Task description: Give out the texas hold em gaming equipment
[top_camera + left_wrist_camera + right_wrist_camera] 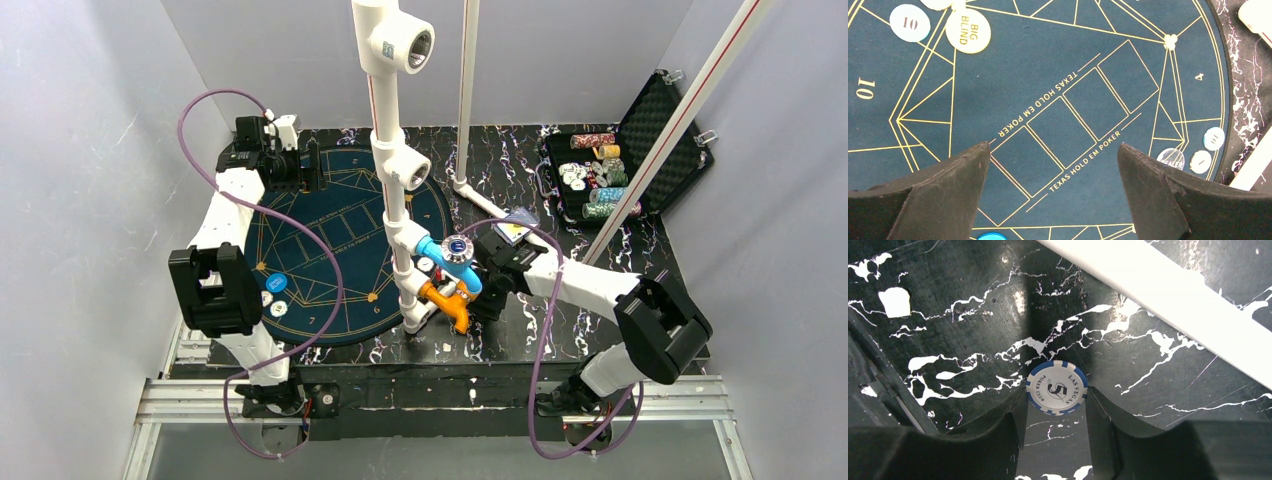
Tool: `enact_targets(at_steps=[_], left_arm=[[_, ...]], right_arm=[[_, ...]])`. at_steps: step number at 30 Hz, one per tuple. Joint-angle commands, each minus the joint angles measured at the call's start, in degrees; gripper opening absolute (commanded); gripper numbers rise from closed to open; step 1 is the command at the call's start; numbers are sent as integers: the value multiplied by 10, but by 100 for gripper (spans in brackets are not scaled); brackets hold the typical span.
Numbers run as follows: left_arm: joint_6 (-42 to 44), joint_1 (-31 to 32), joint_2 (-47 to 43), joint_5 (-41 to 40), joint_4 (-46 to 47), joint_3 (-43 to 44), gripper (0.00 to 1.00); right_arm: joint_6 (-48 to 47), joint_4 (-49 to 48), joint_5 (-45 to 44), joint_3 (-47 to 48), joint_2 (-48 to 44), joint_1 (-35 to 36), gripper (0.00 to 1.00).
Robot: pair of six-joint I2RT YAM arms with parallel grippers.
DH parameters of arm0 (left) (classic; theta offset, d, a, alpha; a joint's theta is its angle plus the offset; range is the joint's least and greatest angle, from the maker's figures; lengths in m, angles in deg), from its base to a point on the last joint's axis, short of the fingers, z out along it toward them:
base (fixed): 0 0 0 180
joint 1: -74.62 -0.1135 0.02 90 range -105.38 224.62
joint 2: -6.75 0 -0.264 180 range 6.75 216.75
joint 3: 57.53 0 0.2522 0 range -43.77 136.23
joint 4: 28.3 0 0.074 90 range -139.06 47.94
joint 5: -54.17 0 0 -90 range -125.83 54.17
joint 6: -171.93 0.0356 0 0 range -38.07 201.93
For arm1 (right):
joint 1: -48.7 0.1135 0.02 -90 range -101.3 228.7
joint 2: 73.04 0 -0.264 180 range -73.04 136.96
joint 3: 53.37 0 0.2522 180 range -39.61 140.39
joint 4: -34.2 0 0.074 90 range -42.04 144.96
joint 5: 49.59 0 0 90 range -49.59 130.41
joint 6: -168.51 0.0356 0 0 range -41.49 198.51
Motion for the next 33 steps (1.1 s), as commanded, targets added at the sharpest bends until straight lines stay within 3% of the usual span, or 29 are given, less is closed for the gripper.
enact_targets(at_steps=[1,14,24,33], left_arm=[[-2,1,-2,6,-5,10,98],[-1,1,5,12,-5,12,98],[2,2,-2,23,-6,2,98],[-10,1,-1,37,14,-18,98]], right_arm=[[6,22,26,44,-16,-17,32],[-7,45,34,155,38,-29,31],[-28,44,49,302,146,-46,29],[-25,31,85,489,279,-49,29]])
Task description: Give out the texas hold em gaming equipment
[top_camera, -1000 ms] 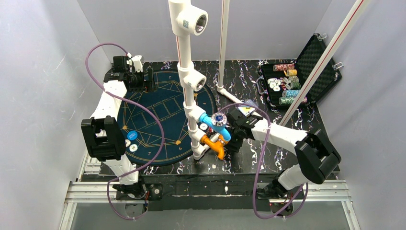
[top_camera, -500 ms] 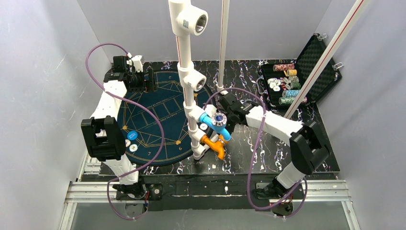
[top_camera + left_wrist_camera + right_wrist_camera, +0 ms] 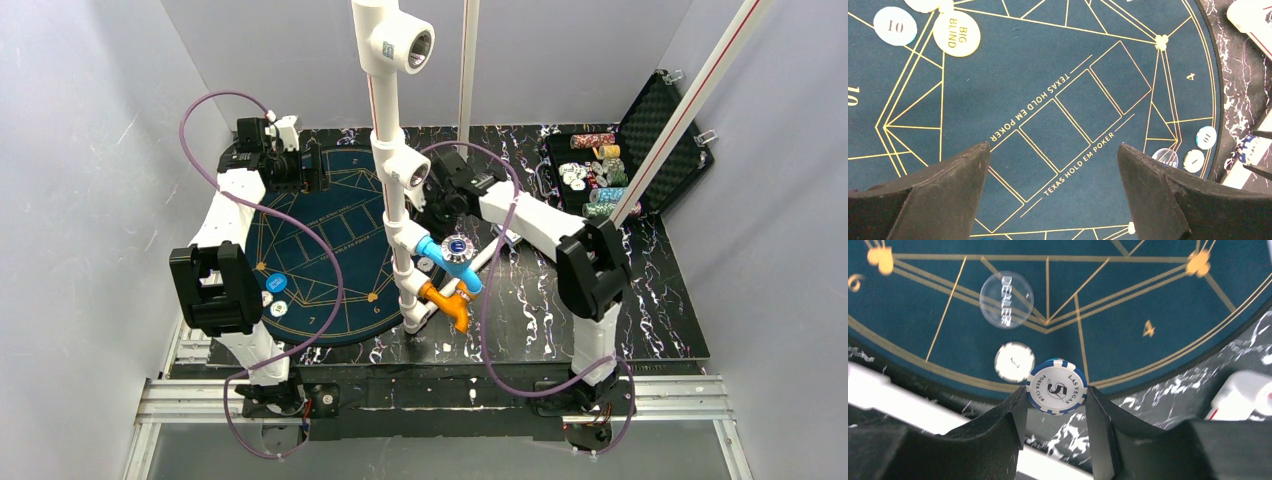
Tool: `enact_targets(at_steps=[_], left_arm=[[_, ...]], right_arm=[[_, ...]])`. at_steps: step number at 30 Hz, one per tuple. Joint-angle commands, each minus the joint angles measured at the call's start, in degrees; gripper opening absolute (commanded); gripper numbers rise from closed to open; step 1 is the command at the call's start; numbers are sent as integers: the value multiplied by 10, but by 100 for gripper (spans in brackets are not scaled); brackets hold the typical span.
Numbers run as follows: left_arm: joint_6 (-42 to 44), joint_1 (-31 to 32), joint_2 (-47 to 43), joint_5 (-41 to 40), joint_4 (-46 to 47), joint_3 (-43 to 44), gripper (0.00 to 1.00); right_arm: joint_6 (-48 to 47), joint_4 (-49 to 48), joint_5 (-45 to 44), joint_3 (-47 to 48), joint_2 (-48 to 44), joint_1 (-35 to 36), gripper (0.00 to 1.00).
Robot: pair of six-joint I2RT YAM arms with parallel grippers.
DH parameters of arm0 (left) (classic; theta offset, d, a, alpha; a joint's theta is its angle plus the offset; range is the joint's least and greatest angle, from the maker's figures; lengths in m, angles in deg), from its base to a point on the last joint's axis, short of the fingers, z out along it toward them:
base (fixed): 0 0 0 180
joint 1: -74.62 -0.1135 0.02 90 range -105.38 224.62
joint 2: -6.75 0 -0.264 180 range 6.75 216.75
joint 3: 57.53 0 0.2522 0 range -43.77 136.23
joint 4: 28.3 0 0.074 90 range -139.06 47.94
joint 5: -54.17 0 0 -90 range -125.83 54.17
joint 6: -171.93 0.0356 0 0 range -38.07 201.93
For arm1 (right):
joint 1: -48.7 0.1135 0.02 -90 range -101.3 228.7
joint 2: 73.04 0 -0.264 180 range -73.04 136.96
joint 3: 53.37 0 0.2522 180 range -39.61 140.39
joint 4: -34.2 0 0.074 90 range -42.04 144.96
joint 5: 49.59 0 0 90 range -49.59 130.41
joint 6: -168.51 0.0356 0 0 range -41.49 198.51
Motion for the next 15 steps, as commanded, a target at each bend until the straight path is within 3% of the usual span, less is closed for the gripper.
enact_targets(at_steps=[1,7,15], left_arm=[[-6,2,-5,22,7,-15,98],[-7,1,-1,23,17,-19,98],[-1,0,5,26,17,-22,98]], right_arm=[[-2,-18,38,100,58,-3,29],[16,-19,76,209,143,-3,29],[46,-49,117,281,221,-1,29]])
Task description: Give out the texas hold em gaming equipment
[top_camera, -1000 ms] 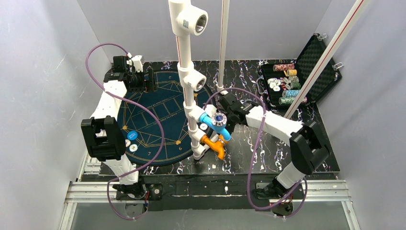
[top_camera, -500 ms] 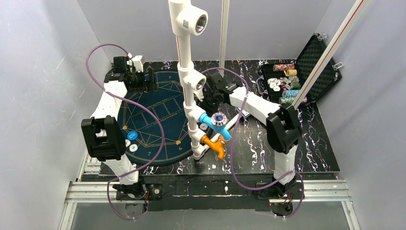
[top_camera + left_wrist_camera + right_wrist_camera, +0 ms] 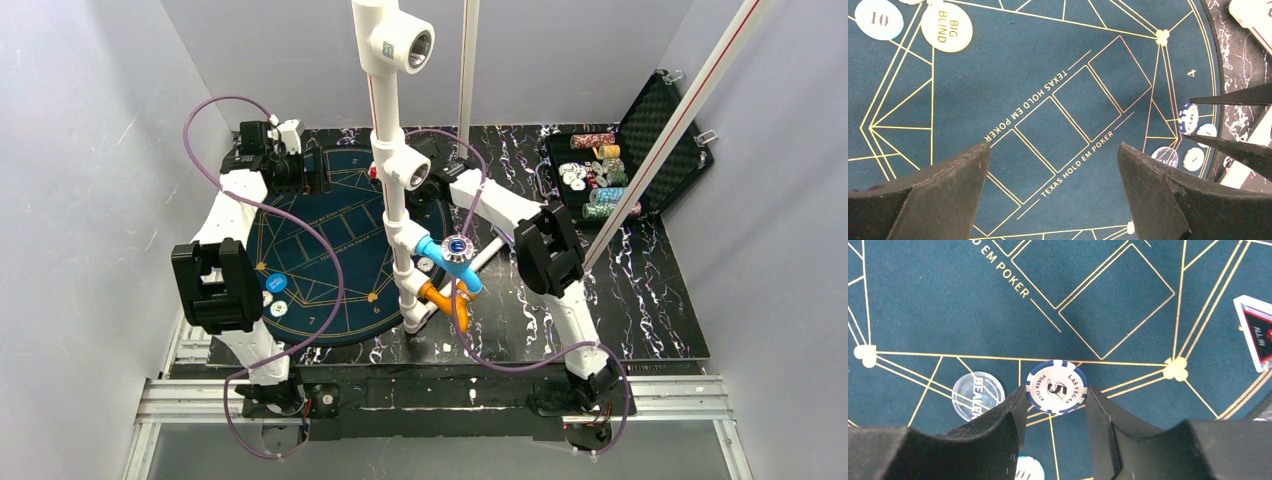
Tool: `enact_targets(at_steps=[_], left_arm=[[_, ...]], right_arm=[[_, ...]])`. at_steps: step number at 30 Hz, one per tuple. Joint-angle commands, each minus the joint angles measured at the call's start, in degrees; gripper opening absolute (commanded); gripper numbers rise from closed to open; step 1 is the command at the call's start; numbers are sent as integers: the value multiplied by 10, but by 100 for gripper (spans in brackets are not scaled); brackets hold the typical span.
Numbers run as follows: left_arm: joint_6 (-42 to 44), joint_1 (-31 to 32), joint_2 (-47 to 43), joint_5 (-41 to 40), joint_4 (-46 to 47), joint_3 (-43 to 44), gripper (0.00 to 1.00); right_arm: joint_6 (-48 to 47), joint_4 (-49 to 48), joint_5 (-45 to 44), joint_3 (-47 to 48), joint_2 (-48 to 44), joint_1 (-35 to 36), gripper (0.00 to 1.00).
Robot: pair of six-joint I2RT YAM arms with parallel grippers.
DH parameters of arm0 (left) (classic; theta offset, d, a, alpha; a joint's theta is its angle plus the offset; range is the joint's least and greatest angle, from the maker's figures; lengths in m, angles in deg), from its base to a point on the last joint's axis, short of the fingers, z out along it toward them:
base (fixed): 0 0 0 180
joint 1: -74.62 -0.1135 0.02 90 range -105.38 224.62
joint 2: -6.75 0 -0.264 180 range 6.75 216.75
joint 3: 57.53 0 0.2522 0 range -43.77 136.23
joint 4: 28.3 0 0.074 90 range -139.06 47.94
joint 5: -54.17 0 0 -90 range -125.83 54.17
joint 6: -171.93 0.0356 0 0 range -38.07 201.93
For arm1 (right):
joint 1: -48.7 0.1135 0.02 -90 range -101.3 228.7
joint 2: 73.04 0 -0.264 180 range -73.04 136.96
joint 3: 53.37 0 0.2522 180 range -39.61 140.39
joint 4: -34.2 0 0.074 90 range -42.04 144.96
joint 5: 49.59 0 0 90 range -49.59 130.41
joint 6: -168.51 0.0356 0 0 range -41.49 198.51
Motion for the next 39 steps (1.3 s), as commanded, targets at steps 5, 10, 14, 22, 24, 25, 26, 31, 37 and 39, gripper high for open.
enact_targets(at_steps=[5,10,14,22,24,25,26,31,37,39], left_arm=[[8,-4,4,13,4,-13,98],[7,-9,7,17,1,-14,98],[11,-11,7,18,-1,-17,98],[18,-11,7,25,-4,-23,98],[20,-11,8,29,-6,-24,98],[23,-11,9,31,-6,-23,98],[26,-11,9,35,-8,-23,98],[44,-10,12,61,-13,-25,98],[117,22,14,62,-28,-40,98],[140,40,17,59,-35,-46,98]], right_arm=[[27,-40,53,65,55,8,29],[28,-60,52,66,75,13,30],[34,-76,56,67,84,19,30],[41,-90,65,72,85,34,67],[50,-95,61,72,76,34,82],[52,-95,57,70,71,33,86],[54,-94,56,68,61,30,90],[81,-93,76,32,6,0,98],[79,-83,97,-50,-90,-32,98],[81,-72,107,-73,-116,-46,98]])
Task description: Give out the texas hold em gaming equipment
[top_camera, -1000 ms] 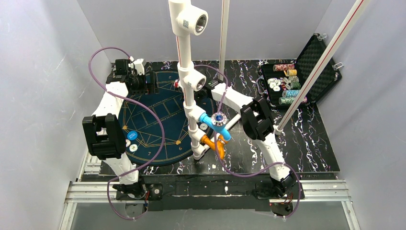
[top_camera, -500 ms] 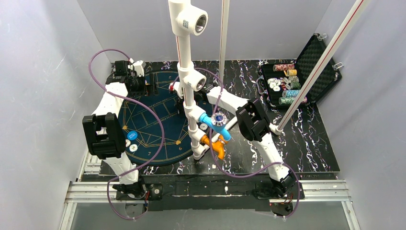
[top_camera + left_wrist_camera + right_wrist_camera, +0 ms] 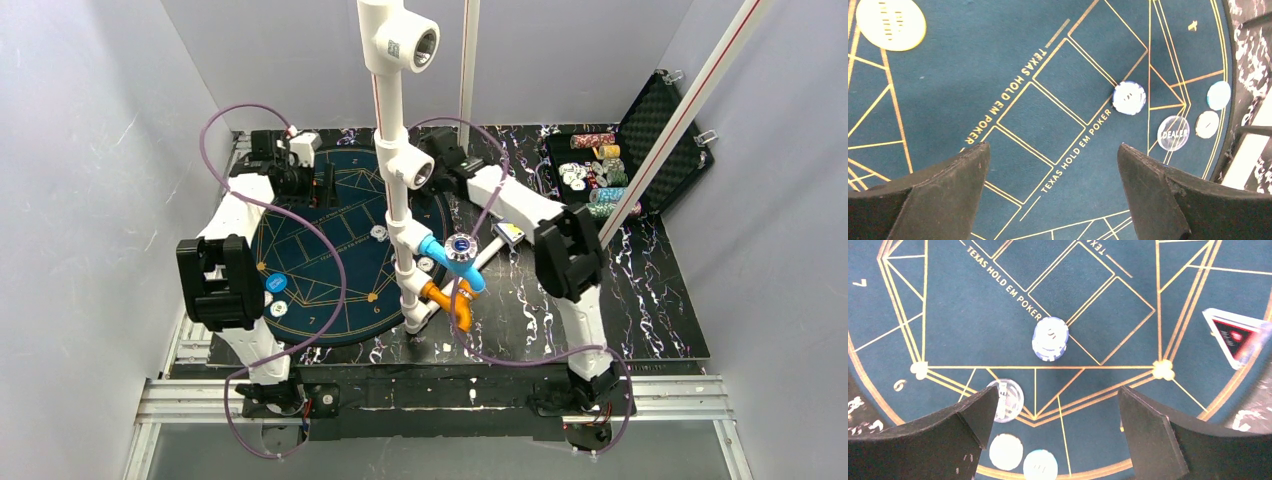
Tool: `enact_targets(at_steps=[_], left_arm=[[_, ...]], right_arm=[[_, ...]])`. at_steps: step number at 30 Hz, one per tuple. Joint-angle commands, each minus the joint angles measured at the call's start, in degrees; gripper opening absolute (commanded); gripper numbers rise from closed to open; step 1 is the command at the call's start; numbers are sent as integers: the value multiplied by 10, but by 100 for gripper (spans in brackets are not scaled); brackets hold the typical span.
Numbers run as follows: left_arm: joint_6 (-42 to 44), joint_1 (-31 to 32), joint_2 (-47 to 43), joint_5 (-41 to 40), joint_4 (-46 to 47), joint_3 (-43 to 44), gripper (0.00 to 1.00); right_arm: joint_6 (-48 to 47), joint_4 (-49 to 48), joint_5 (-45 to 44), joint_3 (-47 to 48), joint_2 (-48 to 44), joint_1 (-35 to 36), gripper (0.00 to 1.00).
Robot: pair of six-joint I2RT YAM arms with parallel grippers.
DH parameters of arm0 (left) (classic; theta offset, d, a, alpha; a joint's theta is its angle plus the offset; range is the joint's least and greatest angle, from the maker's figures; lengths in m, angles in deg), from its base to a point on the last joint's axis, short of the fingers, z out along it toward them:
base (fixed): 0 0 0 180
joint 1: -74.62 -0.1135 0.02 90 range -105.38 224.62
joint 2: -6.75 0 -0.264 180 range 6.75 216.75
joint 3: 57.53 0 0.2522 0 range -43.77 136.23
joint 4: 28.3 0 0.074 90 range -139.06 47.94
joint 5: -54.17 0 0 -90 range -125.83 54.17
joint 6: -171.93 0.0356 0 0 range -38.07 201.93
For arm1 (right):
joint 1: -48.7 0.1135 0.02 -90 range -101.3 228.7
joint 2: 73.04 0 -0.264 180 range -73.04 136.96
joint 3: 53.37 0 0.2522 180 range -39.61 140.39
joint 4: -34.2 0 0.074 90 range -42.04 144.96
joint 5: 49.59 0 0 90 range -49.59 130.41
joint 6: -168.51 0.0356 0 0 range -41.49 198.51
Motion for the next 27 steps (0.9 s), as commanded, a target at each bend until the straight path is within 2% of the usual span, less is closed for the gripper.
enact_targets(at_steps=[1,9,17,21,27], left_arm=[[68,47,10,9,-33,-17,98],[69,129,76,-25,-38,-8,84],[27,147,112,-19,-23,17,81],[28,161,115,-30,-18,12,78],[27,172,129,-57,-10,19,75]], right_arm=[[10,1,39,-45,-97,-32,98],[9,11,44,-162,-206,-96,98],[2,29,37,-186,-241,-103,98],[-1,25,40,-228,-262,-145,98],[-25,14,-30,-282,-278,-156,98]])
